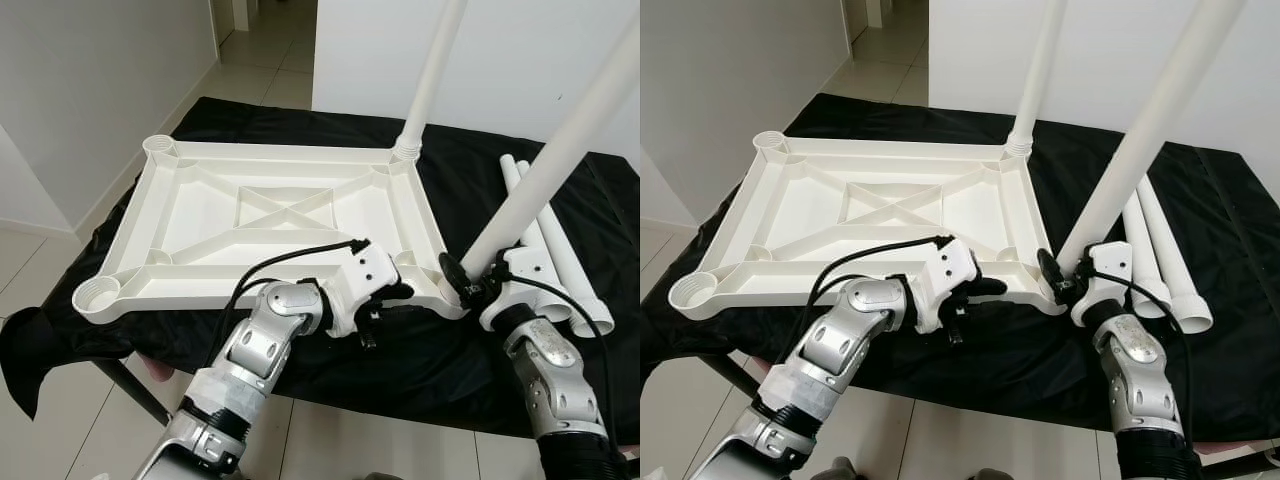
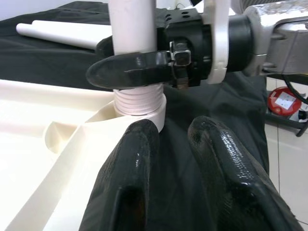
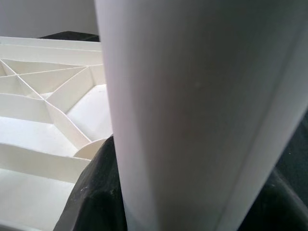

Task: Building children table

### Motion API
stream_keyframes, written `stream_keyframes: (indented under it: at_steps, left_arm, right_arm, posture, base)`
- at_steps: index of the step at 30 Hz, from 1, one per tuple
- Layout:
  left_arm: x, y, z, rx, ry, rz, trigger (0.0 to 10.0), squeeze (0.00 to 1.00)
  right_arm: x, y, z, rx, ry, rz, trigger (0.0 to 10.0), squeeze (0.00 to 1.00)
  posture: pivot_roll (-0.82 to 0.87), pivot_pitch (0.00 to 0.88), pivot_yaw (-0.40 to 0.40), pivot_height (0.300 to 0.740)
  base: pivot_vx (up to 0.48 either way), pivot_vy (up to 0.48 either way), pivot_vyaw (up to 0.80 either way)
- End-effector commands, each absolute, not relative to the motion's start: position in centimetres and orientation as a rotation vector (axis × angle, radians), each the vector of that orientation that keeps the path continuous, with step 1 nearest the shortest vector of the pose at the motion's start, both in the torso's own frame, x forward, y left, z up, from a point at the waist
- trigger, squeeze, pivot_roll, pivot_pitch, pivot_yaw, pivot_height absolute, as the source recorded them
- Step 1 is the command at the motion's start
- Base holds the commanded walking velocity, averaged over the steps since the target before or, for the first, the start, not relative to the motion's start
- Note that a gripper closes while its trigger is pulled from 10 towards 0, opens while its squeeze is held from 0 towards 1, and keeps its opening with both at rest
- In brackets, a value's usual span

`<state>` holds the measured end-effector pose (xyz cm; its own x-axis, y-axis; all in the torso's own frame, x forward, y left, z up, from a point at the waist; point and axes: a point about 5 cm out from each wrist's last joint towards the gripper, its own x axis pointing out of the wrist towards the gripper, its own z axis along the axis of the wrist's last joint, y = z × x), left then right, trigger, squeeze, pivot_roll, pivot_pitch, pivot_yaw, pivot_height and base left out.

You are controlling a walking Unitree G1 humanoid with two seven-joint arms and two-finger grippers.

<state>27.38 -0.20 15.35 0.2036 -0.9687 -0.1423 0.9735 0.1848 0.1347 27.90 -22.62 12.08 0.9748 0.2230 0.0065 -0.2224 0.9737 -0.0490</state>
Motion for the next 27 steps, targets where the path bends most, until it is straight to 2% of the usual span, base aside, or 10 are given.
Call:
stream_keyframes:
  at_steps: [1,16,19,21,27]
  left_arm:
    - [28.6,0.1,15.6,0.211,-0.001,-1.155,10.0,0.0]
    - [28.6,-0.2,15.8,0.185,-0.017,-1.158,10.0,0.0]
    - [28.7,0.0,15.8,0.182,-0.019,-1.149,10.0,0.0]
    - [28.7,0.0,15.8,0.181,-0.019,-1.148,10.0,0.0]
    - [28.7,0.3,15.6,0.173,-0.013,-1.142,10.0,0.0]
  right_arm:
    - [27.6,-22.9,9.9,-0.027,0.099,0.189,10.0,0.0]
    - [28.4,-22.2,9.9,0.006,0.112,0.111,10.0,0.0]
    - [28.5,-21.8,9.4,0.051,0.15,-0.076,10.0,0.0]
    - [28.5,-21.6,9.4,0.053,0.15,-0.095,10.0,0.0]
    - [28.1,-18.8,9.8,0.078,0.112,-0.27,10.0,0.0]
  posture:
    - [0.01,0.0,-0.022,0.74]
    - [0.01,0.0,-0.03,0.74]
    - [0.02,0.0,-0.038,0.74]
    - [0.02,0.0,-0.038,0.74]
    - [0.02,0.0,-0.039,0.74]
  base:
    - [0.0,0.0,0.0]
    - [0.0,0.0,0.0]
    - [0.0,0.0,0.0]
    - [0.0,0.0,0.0]
    - [0.0,0.0,0.0]
